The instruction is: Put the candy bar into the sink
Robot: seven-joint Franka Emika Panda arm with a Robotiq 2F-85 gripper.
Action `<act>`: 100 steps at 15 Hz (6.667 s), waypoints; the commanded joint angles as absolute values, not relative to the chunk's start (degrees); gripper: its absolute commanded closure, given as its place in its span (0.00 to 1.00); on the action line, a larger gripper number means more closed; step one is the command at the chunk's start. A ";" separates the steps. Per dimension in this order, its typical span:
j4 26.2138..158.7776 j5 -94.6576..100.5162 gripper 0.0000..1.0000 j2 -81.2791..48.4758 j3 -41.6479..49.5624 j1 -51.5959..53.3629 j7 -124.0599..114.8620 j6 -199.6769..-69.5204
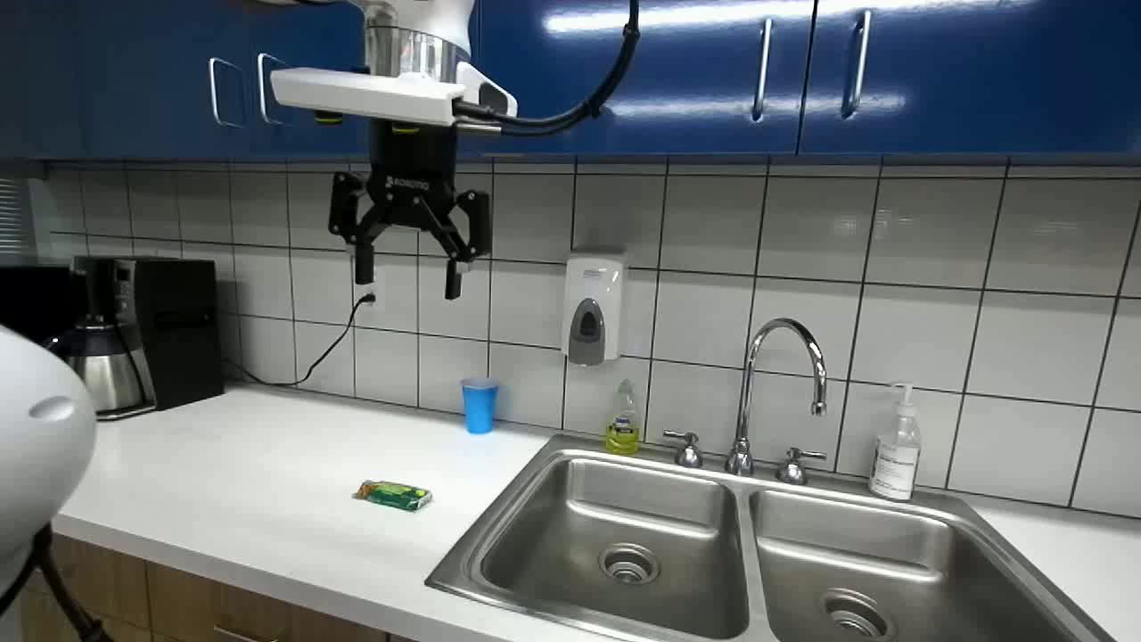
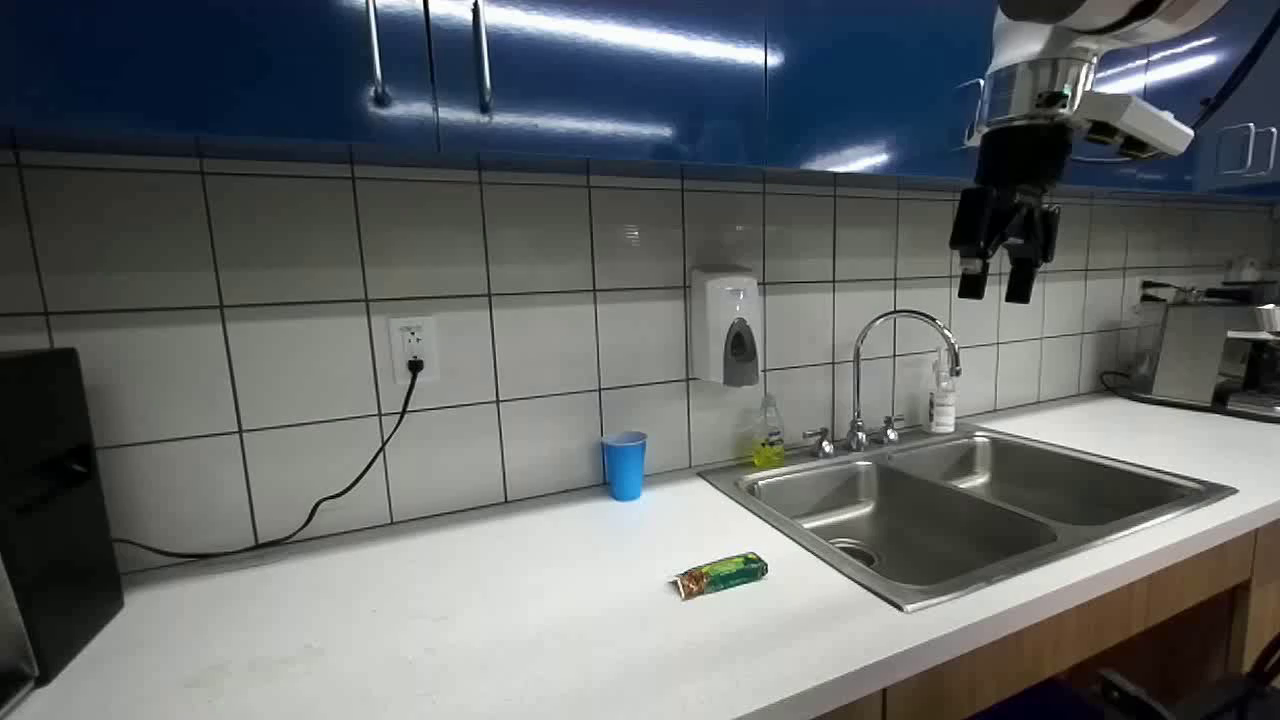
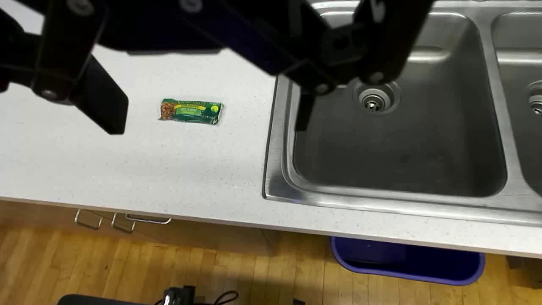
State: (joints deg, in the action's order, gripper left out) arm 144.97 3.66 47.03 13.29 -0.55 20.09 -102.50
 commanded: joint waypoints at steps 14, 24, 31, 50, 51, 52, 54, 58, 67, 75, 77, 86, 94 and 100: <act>150.89 6.46 0.00 40.91 3.82 -1.58 6.42 -109.27; 151.42 5.60 0.00 18.36 -0.14 2.27 7.16 -131.91; 145.40 6.38 0.00 3.32 -2.34 3.53 6.50 -139.23; 137.86 6.18 0.00 -5.92 -2.63 3.90 7.39 -139.92; 137.49 6.11 0.00 -6.35 -2.44 3.69 7.33 -140.08; 137.12 5.94 0.00 -6.79 -2.37 3.58 7.52 -140.19; 136.33 5.91 0.00 -7.66 -2.55 3.61 7.28 -140.25; 134.71 5.84 0.00 -9.56 -3.13 4.27 6.05 -140.91; 130.85 6.16 0.00 -15.69 -3.41 6.70 0.20 -144.52; 128.56 6.41 0.00 -19.33 -3.17 8.59 -5.38 -146.34; 128.18 6.43 0.00 -20.00 -2.99 8.90 -6.70 -146.70; 125.81 6.51 0.00 -22.82 -2.23 9.38 -10.09 -146.80; 125.71 6.28 0.00 -22.90 -2.15 8.94 -9.06 -146.54; 125.68 6.28 0.00 -22.93 -2.15 8.98 -9.16 -146.54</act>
